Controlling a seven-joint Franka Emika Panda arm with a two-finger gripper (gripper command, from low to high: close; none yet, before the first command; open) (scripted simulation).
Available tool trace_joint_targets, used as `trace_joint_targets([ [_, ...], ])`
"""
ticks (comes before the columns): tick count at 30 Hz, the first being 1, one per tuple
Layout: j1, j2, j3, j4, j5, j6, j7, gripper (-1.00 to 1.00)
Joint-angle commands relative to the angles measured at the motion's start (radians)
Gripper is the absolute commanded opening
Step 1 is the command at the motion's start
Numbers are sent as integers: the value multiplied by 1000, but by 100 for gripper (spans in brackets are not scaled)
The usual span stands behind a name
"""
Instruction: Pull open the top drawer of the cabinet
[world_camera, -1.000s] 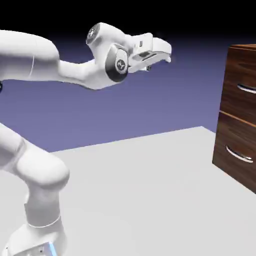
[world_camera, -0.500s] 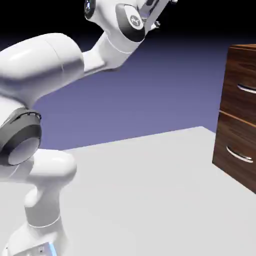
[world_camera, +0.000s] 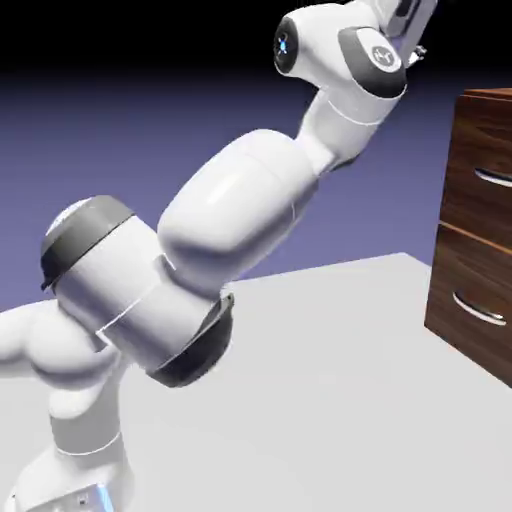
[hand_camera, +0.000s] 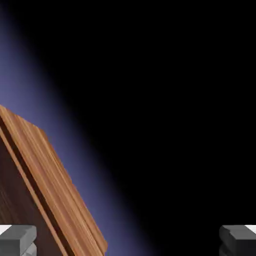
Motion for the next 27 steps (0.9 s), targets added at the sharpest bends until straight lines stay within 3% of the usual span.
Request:
trace_joint_targets([
  [1,36,-13,-23,23,-43,-7,-3,0],
  [18,652,-229,-414,410,-778,-133,-56,0],
  [27,848,-264,-417,736,-735,-8,-175,0],
])
